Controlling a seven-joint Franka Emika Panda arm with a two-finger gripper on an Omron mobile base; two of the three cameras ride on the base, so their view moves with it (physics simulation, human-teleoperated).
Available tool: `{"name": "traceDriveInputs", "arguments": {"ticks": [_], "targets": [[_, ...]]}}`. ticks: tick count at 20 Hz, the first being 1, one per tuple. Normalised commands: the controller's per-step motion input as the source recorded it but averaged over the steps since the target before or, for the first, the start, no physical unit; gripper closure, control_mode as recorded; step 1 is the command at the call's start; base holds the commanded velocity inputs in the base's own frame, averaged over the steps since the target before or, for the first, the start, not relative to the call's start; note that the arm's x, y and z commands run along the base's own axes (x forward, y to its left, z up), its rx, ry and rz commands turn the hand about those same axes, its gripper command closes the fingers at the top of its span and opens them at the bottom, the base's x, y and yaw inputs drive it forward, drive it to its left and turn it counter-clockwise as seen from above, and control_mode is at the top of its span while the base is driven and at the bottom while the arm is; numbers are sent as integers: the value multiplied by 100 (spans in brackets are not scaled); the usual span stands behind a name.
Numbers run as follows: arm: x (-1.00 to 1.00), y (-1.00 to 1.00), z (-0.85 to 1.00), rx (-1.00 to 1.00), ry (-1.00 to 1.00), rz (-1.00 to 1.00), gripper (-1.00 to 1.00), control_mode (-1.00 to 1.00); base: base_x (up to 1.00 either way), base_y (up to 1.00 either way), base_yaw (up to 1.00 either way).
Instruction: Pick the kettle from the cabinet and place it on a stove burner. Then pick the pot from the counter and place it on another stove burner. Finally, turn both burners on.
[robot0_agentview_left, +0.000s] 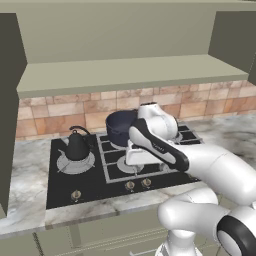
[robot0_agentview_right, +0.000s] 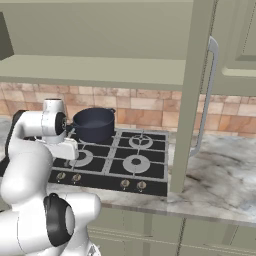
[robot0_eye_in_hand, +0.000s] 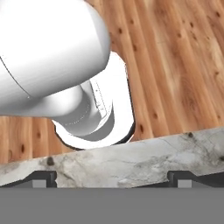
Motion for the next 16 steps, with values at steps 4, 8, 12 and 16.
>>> {"name": "traceDriveInputs", "arguments": {"ticks": [4, 8, 12, 16], "targets": [[-11, -11, 0, 1, 0, 0, -100, -100, 0, 0, 0], [0, -23, 1, 1, 0, 0, -100, -100, 0, 0, 0], [0, -20, 0, 1, 0, 0, -100, -100, 0, 0, 0], [-3, -5, 0, 0, 0, 0, -100, -100, 0, 0, 0]]}}
